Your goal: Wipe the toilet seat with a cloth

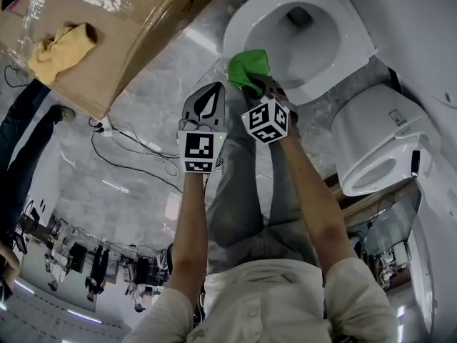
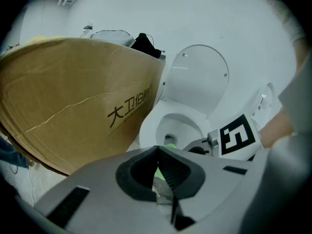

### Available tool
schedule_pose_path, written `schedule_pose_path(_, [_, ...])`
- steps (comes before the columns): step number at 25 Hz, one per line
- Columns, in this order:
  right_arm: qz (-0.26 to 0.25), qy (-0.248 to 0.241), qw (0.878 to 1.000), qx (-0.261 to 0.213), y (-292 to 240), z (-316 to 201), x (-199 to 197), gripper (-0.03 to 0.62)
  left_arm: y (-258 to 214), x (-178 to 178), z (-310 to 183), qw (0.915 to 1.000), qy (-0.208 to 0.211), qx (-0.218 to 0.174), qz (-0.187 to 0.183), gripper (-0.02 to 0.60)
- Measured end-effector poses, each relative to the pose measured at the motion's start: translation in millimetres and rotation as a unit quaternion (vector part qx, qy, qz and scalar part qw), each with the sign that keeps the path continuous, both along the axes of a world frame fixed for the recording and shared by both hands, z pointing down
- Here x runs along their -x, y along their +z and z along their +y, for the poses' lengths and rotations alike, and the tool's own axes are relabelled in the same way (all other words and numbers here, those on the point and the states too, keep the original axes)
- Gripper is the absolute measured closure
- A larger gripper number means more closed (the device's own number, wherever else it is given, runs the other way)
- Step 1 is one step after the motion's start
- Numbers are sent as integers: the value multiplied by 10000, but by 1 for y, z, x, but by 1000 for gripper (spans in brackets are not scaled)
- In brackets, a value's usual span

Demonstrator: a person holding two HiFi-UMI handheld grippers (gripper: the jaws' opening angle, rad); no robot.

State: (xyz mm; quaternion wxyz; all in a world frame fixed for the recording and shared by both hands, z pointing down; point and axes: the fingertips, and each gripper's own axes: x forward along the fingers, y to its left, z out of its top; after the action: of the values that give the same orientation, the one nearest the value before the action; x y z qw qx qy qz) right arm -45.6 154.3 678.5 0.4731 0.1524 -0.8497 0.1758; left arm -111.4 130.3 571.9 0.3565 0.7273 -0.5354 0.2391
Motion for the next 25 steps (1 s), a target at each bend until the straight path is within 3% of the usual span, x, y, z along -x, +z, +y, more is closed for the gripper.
schedule_pose_path(25, [37,141,9996,233,2,21,-90,551,-3,-78,-2,9994,309,117,-71,569])
